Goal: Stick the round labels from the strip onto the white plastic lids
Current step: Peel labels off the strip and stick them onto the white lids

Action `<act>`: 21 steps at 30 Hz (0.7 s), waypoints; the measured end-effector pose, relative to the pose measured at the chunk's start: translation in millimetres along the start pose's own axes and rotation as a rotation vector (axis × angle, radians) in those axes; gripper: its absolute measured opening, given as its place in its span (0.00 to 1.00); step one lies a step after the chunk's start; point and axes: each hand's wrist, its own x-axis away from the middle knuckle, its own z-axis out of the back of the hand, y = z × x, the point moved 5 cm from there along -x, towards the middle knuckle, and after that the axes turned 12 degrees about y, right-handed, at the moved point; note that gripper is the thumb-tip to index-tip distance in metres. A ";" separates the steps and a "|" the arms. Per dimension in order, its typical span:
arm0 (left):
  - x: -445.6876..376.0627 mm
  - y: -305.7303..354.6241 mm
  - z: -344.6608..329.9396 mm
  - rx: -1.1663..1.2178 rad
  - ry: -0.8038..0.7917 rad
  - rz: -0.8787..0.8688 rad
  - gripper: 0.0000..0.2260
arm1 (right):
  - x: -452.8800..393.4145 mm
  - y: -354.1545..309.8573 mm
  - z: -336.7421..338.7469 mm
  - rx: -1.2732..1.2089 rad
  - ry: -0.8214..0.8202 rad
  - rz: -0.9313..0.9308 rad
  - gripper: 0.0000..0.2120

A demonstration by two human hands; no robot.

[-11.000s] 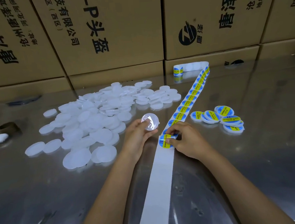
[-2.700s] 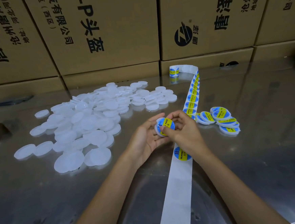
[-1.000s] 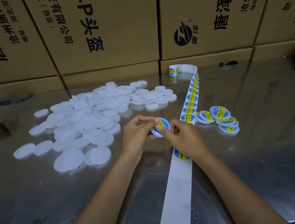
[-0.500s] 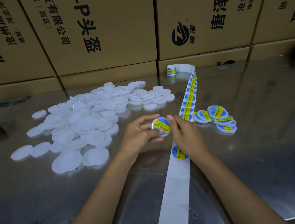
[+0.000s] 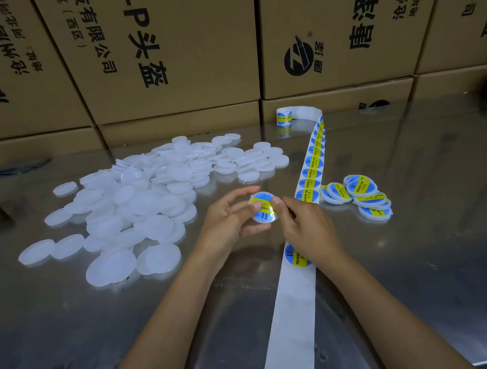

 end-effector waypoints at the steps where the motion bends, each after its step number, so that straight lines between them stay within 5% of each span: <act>1: 0.3 -1.8 -2.5 0.000 -0.037 0.020 0.16 | -0.6 1.2 0.8 0.009 0.006 -0.006 0.21; 5: 1.3 -7.0 -6.5 -0.019 -0.098 0.041 0.19 | -1.0 2.4 -1.1 0.020 -0.018 -0.002 0.17; 15: -2.0 -6.3 4.5 0.053 0.090 0.055 0.09 | 3.3 -1.0 -5.5 -0.003 -0.071 -0.053 0.29; 21: -3.2 -6.2 3.3 0.028 0.064 0.052 0.08 | 1.2 0.1 -3.1 0.026 -0.072 -0.035 0.26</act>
